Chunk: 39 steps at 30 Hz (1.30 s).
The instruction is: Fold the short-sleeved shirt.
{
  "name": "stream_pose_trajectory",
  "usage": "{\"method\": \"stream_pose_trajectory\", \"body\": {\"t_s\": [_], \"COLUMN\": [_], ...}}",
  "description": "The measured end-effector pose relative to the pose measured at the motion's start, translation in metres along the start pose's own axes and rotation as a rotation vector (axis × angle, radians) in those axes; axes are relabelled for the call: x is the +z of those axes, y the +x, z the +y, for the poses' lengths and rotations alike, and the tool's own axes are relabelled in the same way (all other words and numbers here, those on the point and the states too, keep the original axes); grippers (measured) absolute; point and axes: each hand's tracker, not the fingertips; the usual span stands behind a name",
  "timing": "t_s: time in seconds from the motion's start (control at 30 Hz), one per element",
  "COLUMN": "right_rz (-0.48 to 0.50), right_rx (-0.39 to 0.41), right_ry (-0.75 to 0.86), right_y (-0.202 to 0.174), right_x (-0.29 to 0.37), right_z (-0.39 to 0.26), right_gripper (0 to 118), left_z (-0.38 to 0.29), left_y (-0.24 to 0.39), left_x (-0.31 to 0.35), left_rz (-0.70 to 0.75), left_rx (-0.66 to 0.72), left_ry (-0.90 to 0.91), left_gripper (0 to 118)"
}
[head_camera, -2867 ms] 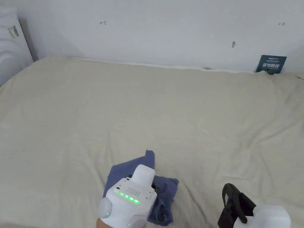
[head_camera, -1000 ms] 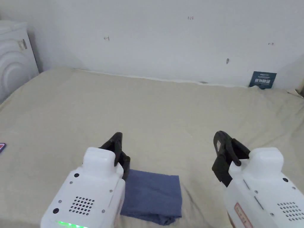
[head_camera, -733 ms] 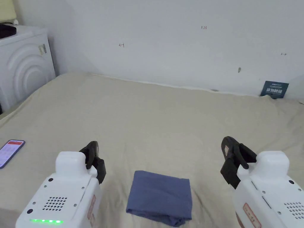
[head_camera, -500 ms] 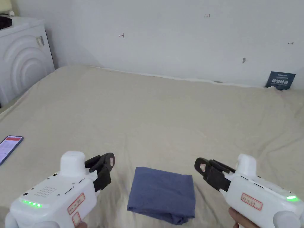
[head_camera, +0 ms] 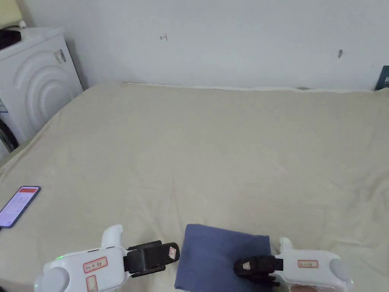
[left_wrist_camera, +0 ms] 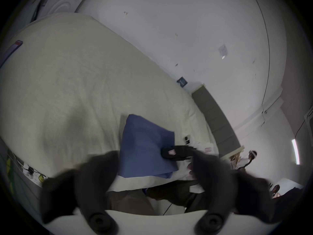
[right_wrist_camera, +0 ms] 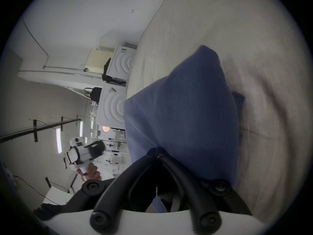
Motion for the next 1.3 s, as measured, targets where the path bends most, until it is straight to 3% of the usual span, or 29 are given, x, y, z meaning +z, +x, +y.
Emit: {"method": "stream_pose_trajectory", "body": {"t_s": [0.03, 0.17, 0.27, 0.47, 0.57, 0.6, 0.63, 0.67, 0.73, 0.87, 1.1, 1.2, 1.3], "right_rz": [-0.016, -0.009, -0.007, -0.001, 0.003, -0.003, -0.021, -0.043, -0.068, -0.080, -0.116, -0.180, -0.175], "right_rx": [-0.017, -0.045, -0.044, -0.038, -0.049, -0.046, -0.033, -0.022, 0.005, 0.083, 0.156, 0.200, 0.191], "right_ry": [0.010, 0.023, 0.033, 0.066, 0.083, 0.087, 0.094, 0.103, 0.115, 0.137, 0.183, 0.201, 0.222], "right_y": [0.002, 0.009, 0.010, 0.007, 0.007, 0.004, 0.000, -0.005, -0.017, -0.038, -0.068, -0.077, -0.079], "right_x": [0.002, 0.007, 0.009, 0.009, 0.008, 0.007, 0.007, 0.009, 0.015, 0.026, 0.034, 0.034, 0.037], "right_z": [0.000, -0.003, -0.005, -0.014, -0.017, -0.019, -0.021, -0.024, -0.030, -0.042, -0.047, -0.043, -0.043], "right_gripper": [0, 1, 1, 1, 1, 1, 1, 1, 1, 1, 1, 1, 1], "left_z": [0.001, 0.010, 0.013, -0.002, -0.015, -0.016, -0.020, -0.021, -0.012, 0.020, 0.122, 0.174, 0.193], "left_y": [-0.002, -0.017, -0.026, 0.003, 0.037, 0.042, 0.043, 0.048, 0.060, 0.064, -0.017, -0.083, -0.127], "left_x": [-0.010, -0.052, -0.090, -0.135, -0.143, -0.139, -0.140, -0.138, -0.127, -0.092, -0.002, 0.035, 0.052], "left_rz": [0.010, 0.133, 0.144, 0.361, 0.328, 0.393, 0.229, 0.216, 0.305, 0.293, 0.574, 0.776, 0.989], "left_rx": [-0.020, 0.003, 0.015, -0.176, -0.280, -0.370, -0.271, -0.254, -0.360, -0.409, -0.556, -0.473, -0.523], "left_ry": [-0.027, -0.036, -0.056, -0.133, -0.161, -0.167, -0.212, -0.171, -0.169, -0.157, -0.216, -0.244, -0.328], "left_gripper": [118, 118, 118, 118, 37, 24, 24, 24, 24, 24, 24, 24, 24]}}
